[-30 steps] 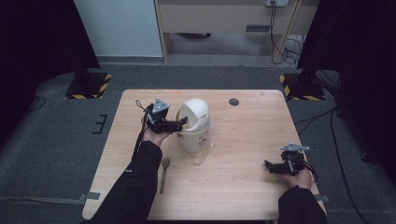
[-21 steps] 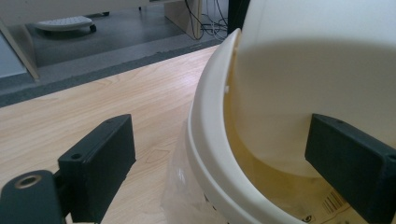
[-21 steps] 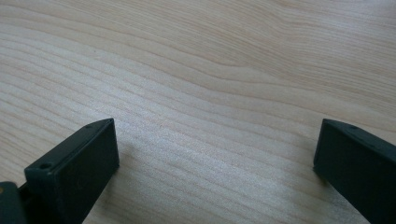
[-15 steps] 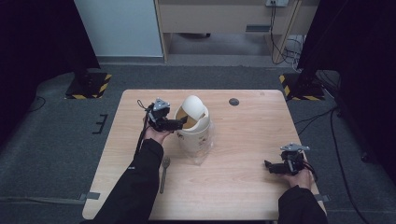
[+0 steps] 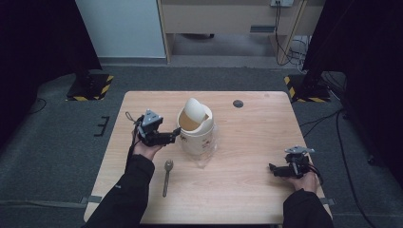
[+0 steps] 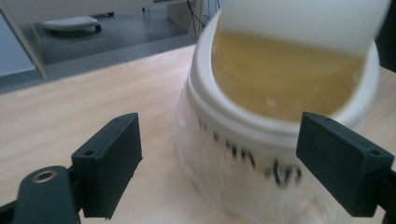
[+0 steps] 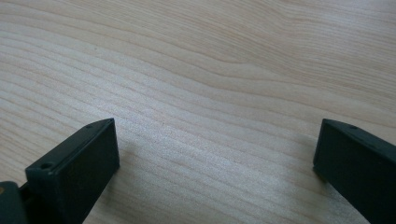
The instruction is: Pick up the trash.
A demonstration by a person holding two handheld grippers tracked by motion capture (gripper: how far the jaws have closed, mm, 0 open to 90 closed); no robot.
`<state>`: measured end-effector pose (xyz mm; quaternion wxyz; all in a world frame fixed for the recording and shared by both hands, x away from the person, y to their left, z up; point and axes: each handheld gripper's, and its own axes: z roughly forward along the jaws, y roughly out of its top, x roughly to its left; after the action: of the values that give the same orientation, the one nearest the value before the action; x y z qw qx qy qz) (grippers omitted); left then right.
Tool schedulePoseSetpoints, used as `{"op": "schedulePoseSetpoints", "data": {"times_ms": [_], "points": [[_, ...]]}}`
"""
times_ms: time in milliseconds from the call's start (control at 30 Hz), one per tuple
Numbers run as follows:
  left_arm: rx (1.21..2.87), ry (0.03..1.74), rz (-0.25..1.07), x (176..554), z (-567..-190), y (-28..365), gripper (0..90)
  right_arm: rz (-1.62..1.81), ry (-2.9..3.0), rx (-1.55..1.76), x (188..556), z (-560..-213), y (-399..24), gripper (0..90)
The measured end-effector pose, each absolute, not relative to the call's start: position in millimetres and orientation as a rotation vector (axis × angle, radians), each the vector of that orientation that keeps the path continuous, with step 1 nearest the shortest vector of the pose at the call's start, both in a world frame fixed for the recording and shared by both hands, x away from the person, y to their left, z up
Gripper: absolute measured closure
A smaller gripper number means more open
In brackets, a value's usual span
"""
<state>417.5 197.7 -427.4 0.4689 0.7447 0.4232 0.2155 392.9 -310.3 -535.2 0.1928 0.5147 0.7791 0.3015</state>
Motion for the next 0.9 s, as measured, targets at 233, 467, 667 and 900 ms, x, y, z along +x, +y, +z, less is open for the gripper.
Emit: {"op": "schedulePoseSetpoints", "data": {"times_ms": [233, 467, 667, 900], "points": [[1.837, 1.138, 0.474, 376, -457, 218, 14.7, 0.833, 2.185, 1.456, 393, -534, -309, 0.9], [1.919, 1.187, 0.45, 351, -480, 215, 14.9, 0.827, 2.191, 1.461, 392, -534, -308, 0.8], [2.045, 1.203, 0.414, 349, -500, 208, 19.3, 0.816, 2.197, 1.463, 392, -533, -308, 0.9], [2.14, 1.208, 0.393, 346, -510, 200, 25.3, 0.806, 2.202, 1.468, 392, -532, -307, 2.3]]}}
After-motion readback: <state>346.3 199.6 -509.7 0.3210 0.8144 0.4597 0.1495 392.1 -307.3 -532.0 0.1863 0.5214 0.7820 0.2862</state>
